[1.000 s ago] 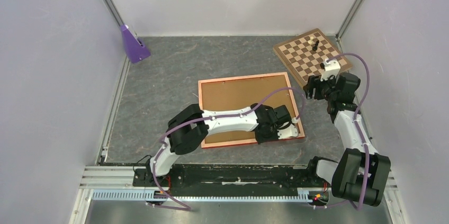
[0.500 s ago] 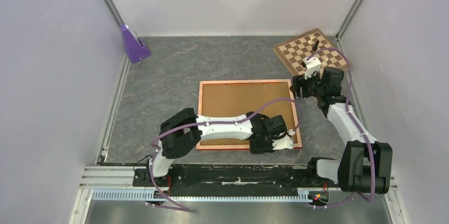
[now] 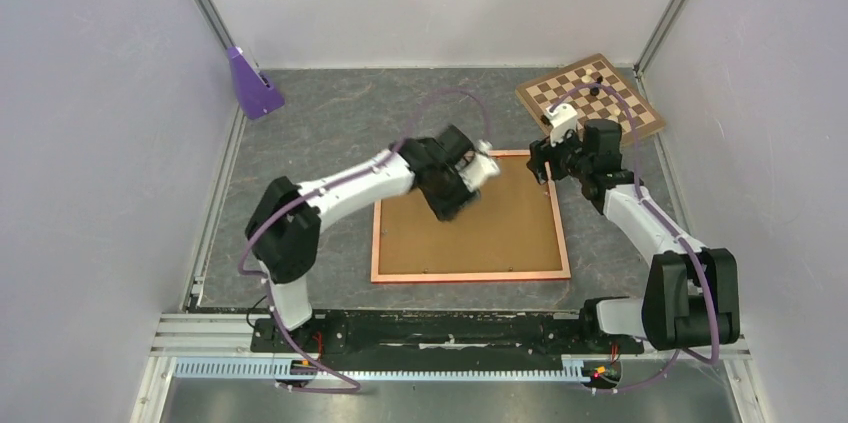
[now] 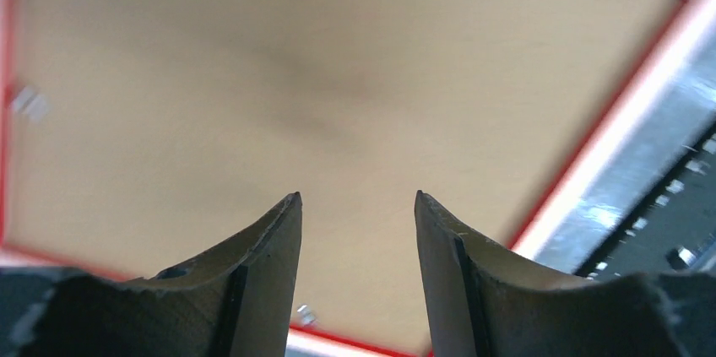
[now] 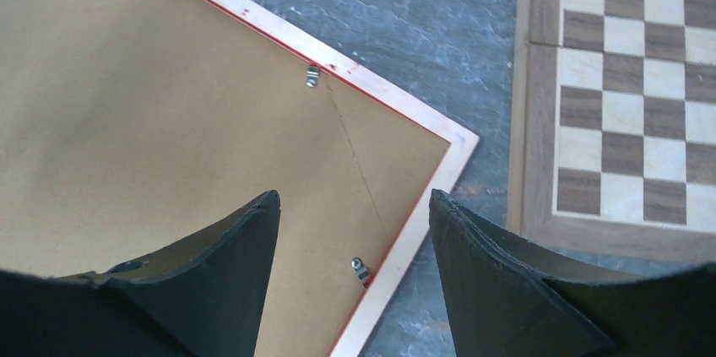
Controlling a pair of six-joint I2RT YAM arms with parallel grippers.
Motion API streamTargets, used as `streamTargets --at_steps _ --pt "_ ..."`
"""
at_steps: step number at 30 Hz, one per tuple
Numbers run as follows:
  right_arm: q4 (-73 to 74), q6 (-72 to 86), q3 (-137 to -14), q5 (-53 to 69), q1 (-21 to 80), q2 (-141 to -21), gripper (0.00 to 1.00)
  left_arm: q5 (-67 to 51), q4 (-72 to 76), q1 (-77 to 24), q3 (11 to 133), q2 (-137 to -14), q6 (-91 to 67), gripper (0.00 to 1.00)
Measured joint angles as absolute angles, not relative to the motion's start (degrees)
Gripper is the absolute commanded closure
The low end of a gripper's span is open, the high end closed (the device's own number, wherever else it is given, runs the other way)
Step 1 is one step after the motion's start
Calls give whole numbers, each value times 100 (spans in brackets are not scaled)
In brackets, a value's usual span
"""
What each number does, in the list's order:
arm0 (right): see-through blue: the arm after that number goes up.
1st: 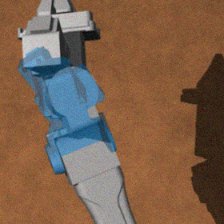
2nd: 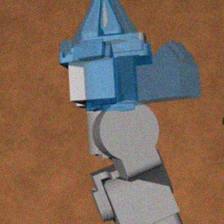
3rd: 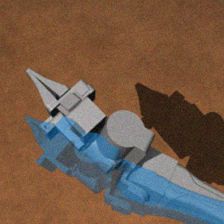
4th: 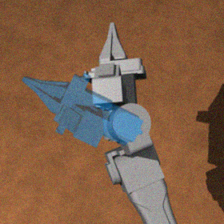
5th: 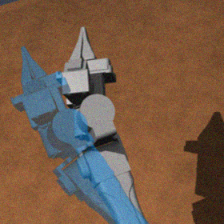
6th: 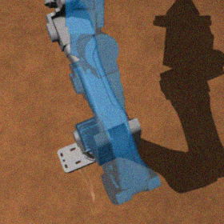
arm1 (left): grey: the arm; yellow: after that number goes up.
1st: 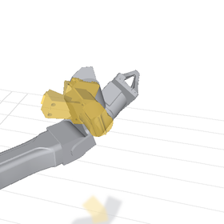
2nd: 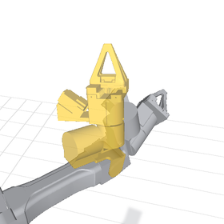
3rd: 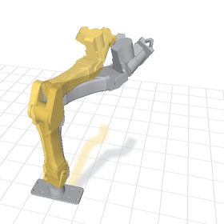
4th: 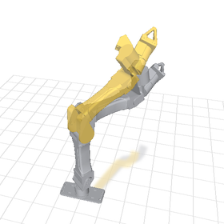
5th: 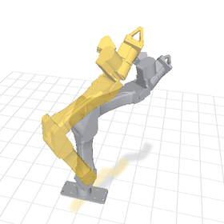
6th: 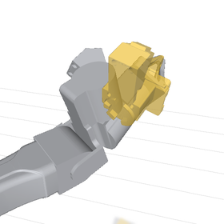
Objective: Put the photo into the frame
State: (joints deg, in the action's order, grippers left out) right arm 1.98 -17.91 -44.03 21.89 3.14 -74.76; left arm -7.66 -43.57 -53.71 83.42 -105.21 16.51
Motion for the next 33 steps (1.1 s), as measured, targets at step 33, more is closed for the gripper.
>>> streamTargets --at_steps 33 --pt "193 -3293 -5953 1970 4436 -9533 36 -814 -4412 -1796 8814 -11821 47 77"
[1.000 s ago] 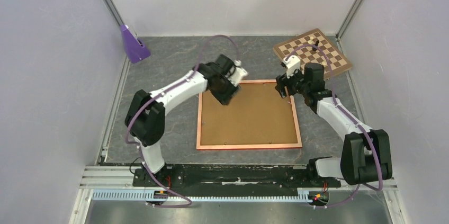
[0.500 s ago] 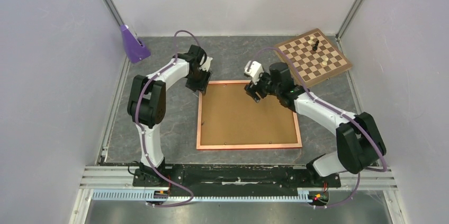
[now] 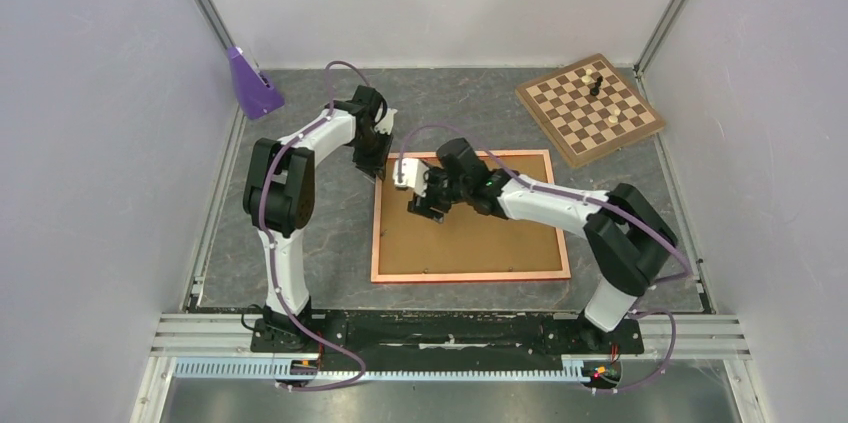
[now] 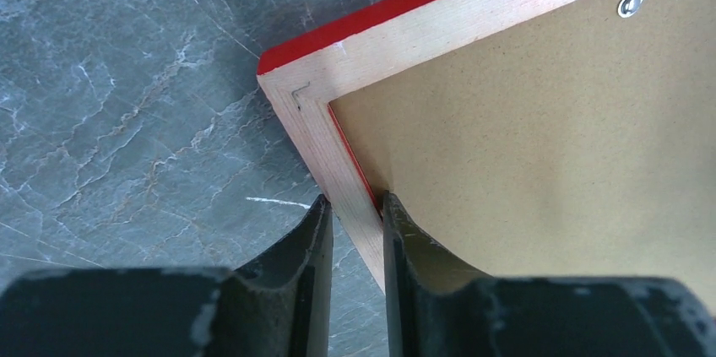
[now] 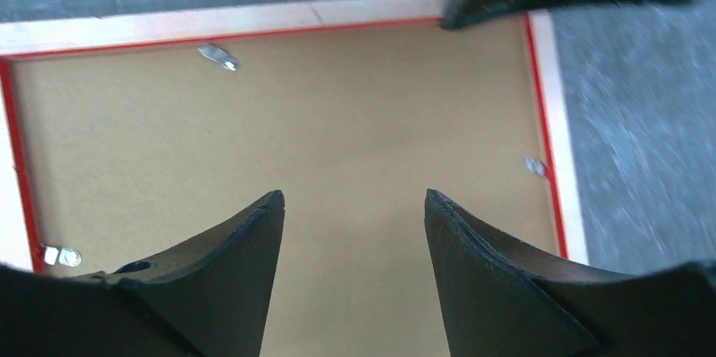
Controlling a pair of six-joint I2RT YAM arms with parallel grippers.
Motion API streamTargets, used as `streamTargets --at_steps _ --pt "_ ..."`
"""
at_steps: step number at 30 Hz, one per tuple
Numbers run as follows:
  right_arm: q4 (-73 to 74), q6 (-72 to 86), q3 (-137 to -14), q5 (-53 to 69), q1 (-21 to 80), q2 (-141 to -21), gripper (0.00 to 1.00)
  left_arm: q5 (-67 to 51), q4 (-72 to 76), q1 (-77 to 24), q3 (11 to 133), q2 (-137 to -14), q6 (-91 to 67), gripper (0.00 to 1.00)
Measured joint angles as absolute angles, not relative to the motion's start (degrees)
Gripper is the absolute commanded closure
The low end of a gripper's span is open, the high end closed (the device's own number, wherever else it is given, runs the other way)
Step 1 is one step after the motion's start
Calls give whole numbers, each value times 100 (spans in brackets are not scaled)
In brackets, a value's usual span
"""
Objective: Put the photo into the frame
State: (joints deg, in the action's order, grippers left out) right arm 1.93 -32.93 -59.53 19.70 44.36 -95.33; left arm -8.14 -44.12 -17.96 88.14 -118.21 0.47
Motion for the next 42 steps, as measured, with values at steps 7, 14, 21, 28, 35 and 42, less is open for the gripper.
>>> streamTargets --at_steps 7,14,21,28,35,42 --pt "403 -3476 -6652 2008 5135 -10412 38 -937 -4377 -1741 8783 -11821 -102 86" --pt "530 -3649 -6969 1885 5502 -10956 38 -989 -4364 -1719 8772 -11821 -104 98" --pt "650 -3732 -7352 1750 5640 -11404 41 -1050 -4357 -1699 8764 -11821 -104 98" --pt "705 -3758 -7697 1643 5647 -11646 43 -1096 -4335 -1680 8746 -11821 -104 98" --pt "749 -3756 -7758 1599 5649 -11684 44 -1116 -4329 -1673 8739 -11821 -104 98" --pt "642 -3634 -7756 1378 5682 -11701 46 -1120 -4318 -1673 8733 -11821 -104 98"
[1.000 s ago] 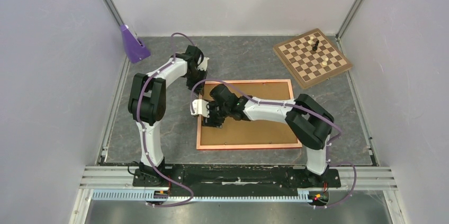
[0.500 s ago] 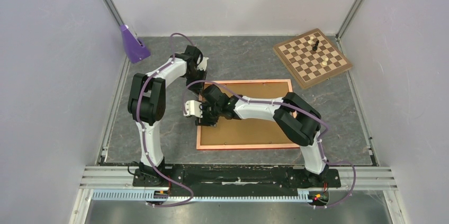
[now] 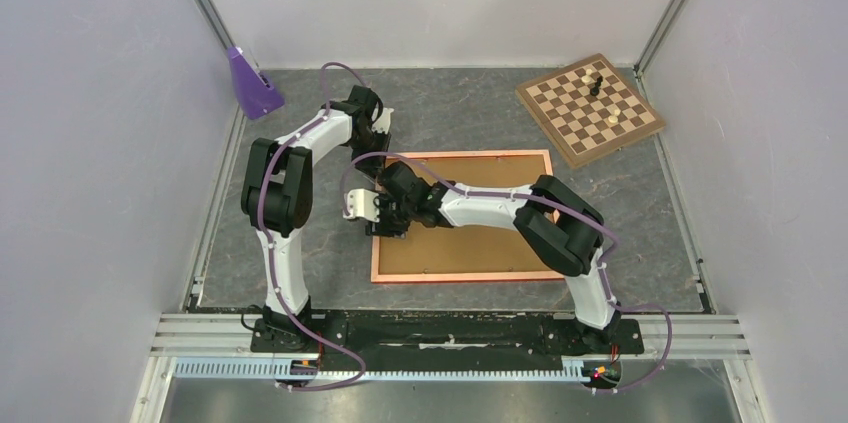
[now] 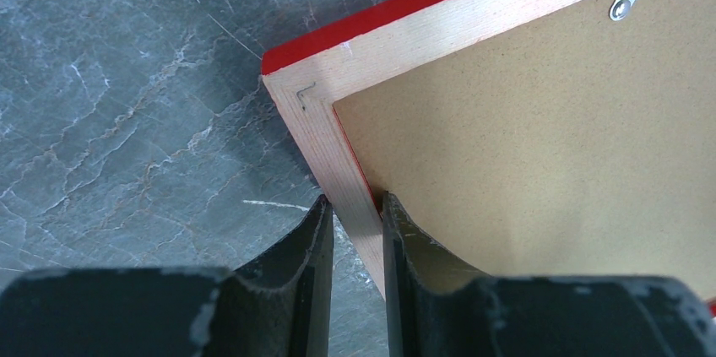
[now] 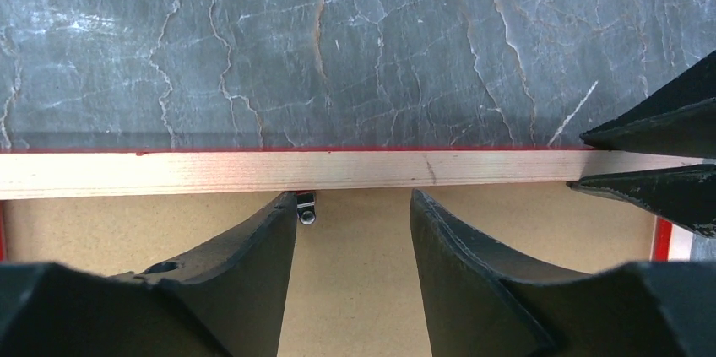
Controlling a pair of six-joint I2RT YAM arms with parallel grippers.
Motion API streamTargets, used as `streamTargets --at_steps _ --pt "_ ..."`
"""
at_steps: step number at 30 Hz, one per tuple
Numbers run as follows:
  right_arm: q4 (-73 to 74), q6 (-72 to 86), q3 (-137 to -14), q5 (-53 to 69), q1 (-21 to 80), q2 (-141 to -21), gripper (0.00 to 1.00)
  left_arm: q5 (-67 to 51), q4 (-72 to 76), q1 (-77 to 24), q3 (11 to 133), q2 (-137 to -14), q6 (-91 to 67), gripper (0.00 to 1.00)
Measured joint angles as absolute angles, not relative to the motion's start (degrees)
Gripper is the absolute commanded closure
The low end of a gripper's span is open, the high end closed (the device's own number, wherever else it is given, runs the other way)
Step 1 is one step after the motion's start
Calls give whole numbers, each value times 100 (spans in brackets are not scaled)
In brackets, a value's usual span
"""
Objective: Put the photo into the frame
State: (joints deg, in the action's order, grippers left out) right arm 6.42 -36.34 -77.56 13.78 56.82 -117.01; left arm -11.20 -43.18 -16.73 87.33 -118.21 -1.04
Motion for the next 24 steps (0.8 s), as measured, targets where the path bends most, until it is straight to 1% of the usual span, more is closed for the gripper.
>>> streamTargets --at_steps 16,24 --pt "499 -3356 -7756 799 5760 -11712 47 -1188 -4115 -1656 8707 -11815 -102 98" --pt "482 -3315 -7756 701 5760 -11712 47 -1219 -4010 -1656 8691 -11815 -102 98"
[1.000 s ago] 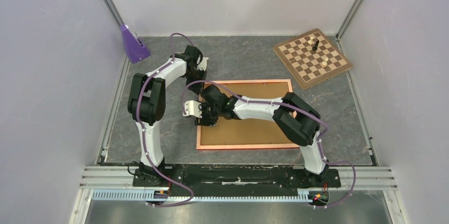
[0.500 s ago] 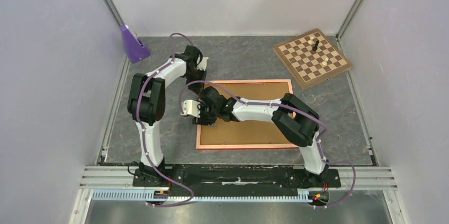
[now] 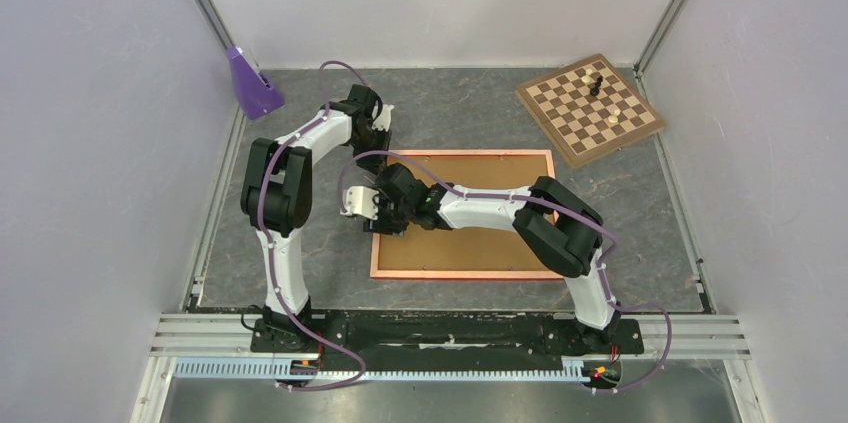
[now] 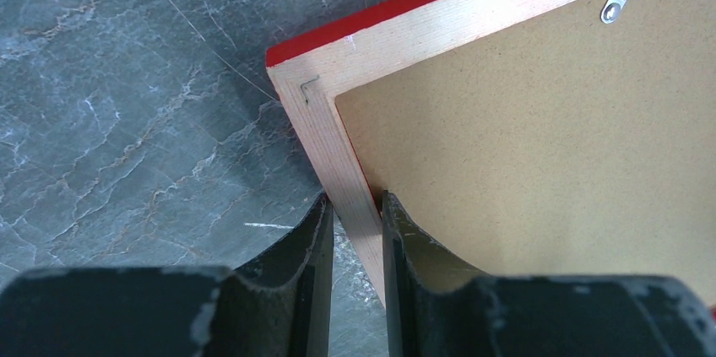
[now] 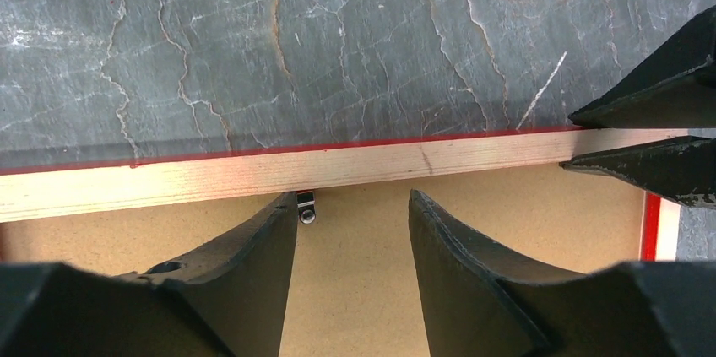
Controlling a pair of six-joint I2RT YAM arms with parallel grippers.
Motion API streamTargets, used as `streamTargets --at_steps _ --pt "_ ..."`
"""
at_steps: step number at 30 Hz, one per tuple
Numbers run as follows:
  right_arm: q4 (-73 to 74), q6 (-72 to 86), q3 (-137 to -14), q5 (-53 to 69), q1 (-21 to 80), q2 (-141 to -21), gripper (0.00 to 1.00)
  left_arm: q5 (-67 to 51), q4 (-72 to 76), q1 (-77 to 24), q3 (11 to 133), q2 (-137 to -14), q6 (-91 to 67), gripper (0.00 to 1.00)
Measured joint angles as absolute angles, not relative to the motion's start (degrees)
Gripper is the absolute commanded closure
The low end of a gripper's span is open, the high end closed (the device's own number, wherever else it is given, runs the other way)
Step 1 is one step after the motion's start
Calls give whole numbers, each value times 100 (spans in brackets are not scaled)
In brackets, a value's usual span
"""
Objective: Put the photo into the frame
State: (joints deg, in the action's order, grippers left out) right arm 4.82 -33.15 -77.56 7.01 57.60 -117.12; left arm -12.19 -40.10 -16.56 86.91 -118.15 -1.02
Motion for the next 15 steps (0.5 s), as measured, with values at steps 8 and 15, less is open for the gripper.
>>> streamTargets --at_steps 8,15 --pt "493 -3179 -7756 720 5728 -11701 40 -1216 -4010 -1656 8691 -11815 -102 98" --pt "878 -2851 -7854 829 5465 -11432 37 -1214 -4012 -1656 8691 -11815 -102 98"
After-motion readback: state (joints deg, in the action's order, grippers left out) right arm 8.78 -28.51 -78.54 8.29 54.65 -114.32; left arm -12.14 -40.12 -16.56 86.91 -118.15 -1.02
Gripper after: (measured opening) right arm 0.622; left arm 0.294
